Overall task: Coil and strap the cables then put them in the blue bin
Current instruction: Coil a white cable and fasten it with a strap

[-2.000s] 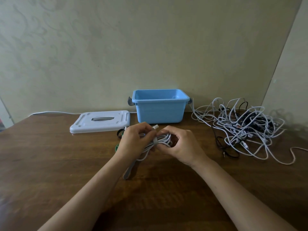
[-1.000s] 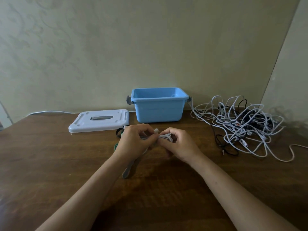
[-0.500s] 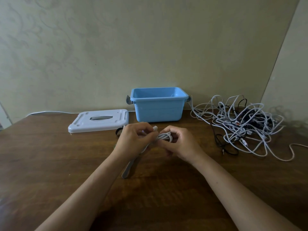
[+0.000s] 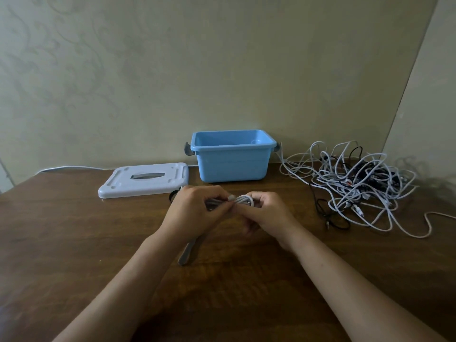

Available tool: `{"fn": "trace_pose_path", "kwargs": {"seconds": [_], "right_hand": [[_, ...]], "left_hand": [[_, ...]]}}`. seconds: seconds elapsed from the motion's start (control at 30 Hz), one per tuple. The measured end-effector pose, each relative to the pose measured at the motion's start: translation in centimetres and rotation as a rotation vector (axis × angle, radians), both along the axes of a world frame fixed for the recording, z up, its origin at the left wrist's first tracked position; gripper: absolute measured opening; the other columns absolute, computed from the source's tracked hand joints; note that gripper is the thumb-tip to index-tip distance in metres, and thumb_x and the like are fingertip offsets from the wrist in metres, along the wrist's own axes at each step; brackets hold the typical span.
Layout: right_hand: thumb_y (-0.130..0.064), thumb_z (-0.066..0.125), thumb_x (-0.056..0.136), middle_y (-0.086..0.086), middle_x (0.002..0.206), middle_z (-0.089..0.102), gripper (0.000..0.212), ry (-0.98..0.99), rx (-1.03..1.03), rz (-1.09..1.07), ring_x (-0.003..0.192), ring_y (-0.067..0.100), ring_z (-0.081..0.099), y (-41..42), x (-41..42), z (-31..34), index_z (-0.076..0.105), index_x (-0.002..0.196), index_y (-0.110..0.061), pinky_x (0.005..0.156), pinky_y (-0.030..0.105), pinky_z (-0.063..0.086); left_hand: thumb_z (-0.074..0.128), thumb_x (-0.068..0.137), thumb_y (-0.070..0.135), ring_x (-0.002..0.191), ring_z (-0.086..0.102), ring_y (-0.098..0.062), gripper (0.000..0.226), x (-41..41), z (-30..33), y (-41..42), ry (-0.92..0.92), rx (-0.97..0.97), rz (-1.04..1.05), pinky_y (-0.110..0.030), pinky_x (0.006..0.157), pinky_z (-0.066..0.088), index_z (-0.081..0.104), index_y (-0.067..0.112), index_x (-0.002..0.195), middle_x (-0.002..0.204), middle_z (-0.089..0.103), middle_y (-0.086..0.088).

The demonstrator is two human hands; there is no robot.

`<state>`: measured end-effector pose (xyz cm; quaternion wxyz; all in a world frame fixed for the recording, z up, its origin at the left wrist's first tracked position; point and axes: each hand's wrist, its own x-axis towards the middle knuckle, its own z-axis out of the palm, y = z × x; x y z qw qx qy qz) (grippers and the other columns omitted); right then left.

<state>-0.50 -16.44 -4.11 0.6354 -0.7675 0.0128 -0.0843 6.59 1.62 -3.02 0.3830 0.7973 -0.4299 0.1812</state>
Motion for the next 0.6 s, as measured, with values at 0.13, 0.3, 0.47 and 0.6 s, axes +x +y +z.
{"fn": "trace_pose_path", "kwargs": {"seconds": [0.13,0.3,0.47,0.6], "right_hand": [[-0.025,0.079,0.086,0.012,0.069,0.065,0.028,0.018,0.063,-0.014,0.055,0.017,0.062,0.01,0.03,0.21,0.073,0.103,-0.004,0.051,0.026,0.053],[-0.027,0.077,0.087,0.005,0.064,0.062,0.031,0.042,0.104,0.011,0.057,0.018,0.063,-0.42,0.02,0.09,0.074,0.106,-0.002,0.054,0.028,0.054],[-0.024,0.075,0.09,0.002,0.061,0.062,0.027,0.073,0.11,0.026,0.06,0.019,0.068,-0.32,0.0,0.15,0.073,0.108,-0.003,0.054,0.028,0.055],[-0.022,0.075,0.09,0.0,0.061,0.063,0.028,0.092,0.107,0.038,0.063,0.02,0.07,-0.43,0.0,0.16,0.071,0.112,-0.004,0.054,0.027,0.055]], "left_hand": [[0.076,0.085,0.027,0.087,0.07,-0.006,0.012,0.06,-0.33,-0.09,0.122,-0.109,-0.029,-0.032,0.075,0.06,0.079,0.022,0.096,0.092,0.075,0.015],[0.074,0.086,0.029,0.087,0.071,-0.011,0.01,-0.08,-0.25,-0.08,0.31,-0.134,-0.087,-0.033,0.074,0.061,0.078,0.023,0.094,0.091,0.076,0.01],[0.07,0.09,0.03,0.082,0.07,-0.012,0.012,-0.12,-0.15,-0.29,0.403,-0.177,-0.053,-0.026,0.068,0.056,0.079,0.021,0.089,0.085,0.075,0.005],[0.079,0.081,0.025,0.087,0.069,-0.005,0.008,0.07,-0.16,-0.3,0.428,-0.13,-0.058,-0.021,0.073,0.057,0.077,0.024,0.088,0.092,0.075,0.012]]}}
